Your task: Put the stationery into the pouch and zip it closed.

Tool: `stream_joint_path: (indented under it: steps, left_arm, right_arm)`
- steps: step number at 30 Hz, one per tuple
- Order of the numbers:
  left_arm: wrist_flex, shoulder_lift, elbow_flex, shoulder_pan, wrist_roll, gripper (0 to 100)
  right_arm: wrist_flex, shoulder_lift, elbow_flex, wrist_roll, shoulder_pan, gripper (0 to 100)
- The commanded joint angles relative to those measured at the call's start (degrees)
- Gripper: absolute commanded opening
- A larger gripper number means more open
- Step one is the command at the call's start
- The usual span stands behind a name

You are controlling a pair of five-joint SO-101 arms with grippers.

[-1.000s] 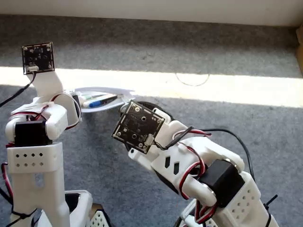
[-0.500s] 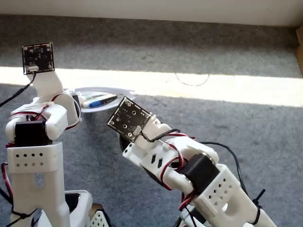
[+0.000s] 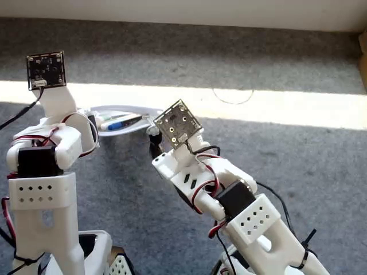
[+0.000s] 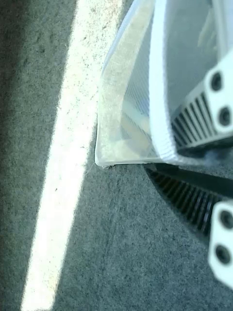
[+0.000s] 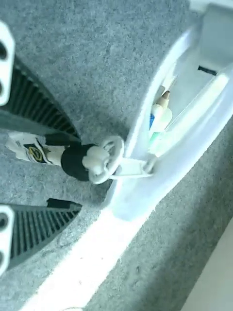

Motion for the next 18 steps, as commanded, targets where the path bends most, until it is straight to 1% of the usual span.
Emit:
stream_joint_path:
  steps: [1, 6, 8, 13, 18]
  left_arm:
    - [-1.3, 0.1, -0.5, -0.4, -0.4, 0]
    - [-1.3, 0.1, -0.5, -0.4, -0.4, 0]
    - [-1.3, 0.1, -0.5, -0.4, -0.4, 0]
    - [-1.3, 0.1, -0.5, -0.4, -0.4, 0]
    - [-1.3, 0.1, -0.5, -0.4, -0.4, 0]
  right_arm:
    - [-1.5, -2.9, -0.2, -1.1, -0.5, 17.7]
    - [-1.9, -11.6, 2.8, -0.8, -3.3, 17.7]
    - [-4.4, -14.5, 5.2, -0.7, -3.6, 17.7]
    - [-13.0, -15.3, 12.1, -0.6, -3.2, 17.7]
    - [-16.7, -15.3, 13.8, -0.6, -3.2, 17.7]
